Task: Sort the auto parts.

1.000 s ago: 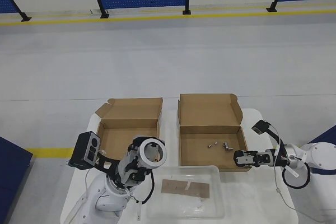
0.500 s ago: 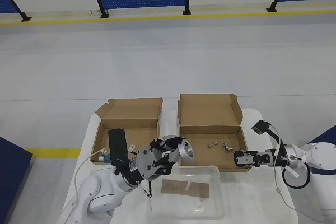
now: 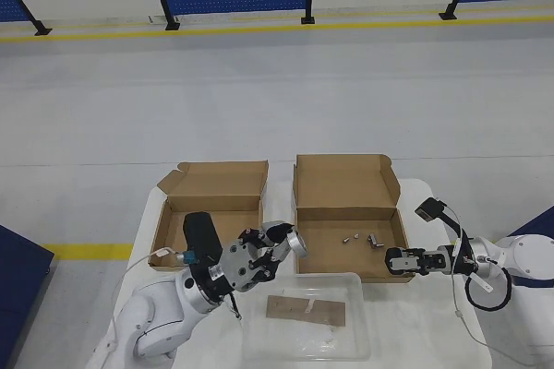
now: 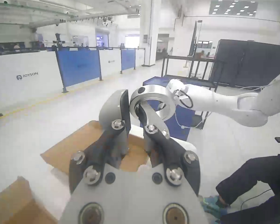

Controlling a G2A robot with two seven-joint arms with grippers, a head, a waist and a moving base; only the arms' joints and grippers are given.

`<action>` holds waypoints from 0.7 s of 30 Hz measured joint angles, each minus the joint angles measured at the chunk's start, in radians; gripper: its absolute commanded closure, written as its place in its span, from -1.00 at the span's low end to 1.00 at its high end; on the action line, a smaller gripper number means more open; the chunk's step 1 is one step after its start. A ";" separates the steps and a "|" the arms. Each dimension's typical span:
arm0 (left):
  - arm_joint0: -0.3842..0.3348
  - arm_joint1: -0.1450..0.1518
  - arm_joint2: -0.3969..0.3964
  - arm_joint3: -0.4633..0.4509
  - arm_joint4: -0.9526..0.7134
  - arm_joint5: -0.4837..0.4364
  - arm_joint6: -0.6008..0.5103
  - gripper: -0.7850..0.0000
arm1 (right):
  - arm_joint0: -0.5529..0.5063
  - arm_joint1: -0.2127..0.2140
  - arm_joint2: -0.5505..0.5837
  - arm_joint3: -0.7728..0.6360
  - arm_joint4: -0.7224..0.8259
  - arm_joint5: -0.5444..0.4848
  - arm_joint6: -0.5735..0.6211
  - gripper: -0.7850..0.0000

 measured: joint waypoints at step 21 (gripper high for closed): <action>-0.058 -0.009 0.033 -0.041 0.122 0.558 -0.574 1.00 | 0.000 0.000 0.000 0.000 0.000 0.000 0.000 -1.00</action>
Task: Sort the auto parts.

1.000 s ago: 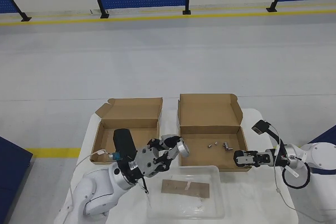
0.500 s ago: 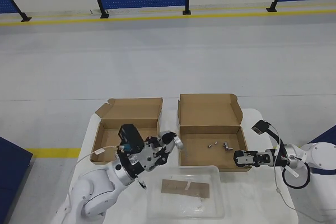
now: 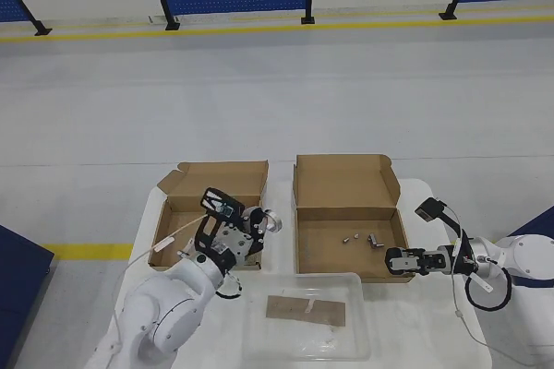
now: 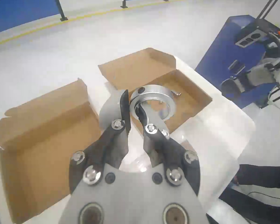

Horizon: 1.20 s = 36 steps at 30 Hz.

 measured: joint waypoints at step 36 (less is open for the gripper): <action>-0.622 -0.134 0.259 0.827 -0.002 0.485 -0.482 1.00 | 0.000 0.000 0.000 0.000 0.000 0.000 0.000 -1.00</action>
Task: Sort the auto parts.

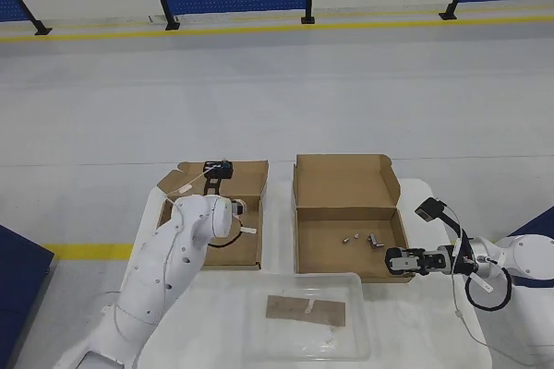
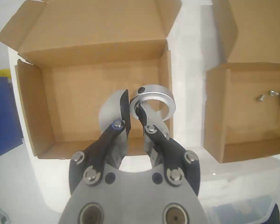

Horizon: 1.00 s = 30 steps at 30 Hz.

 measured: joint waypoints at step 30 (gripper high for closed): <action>-0.186 -0.086 0.017 0.554 -0.251 0.083 0.063 1.00 | 0.000 0.000 0.000 0.000 0.000 0.000 0.000 -1.00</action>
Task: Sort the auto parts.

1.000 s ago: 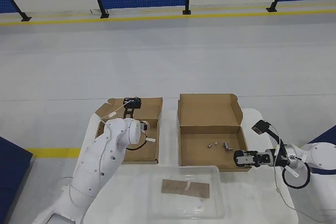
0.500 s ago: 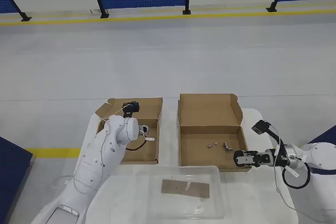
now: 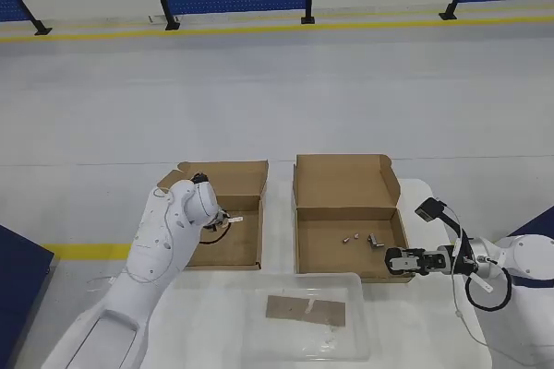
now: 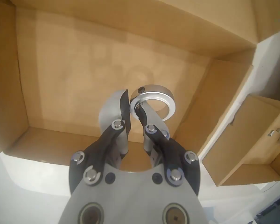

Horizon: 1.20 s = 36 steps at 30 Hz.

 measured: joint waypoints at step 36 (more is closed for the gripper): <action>-0.158 -0.194 0.127 0.506 -0.098 -0.047 0.087 1.00 | 0.000 0.000 0.000 0.000 0.000 0.000 0.000 -1.00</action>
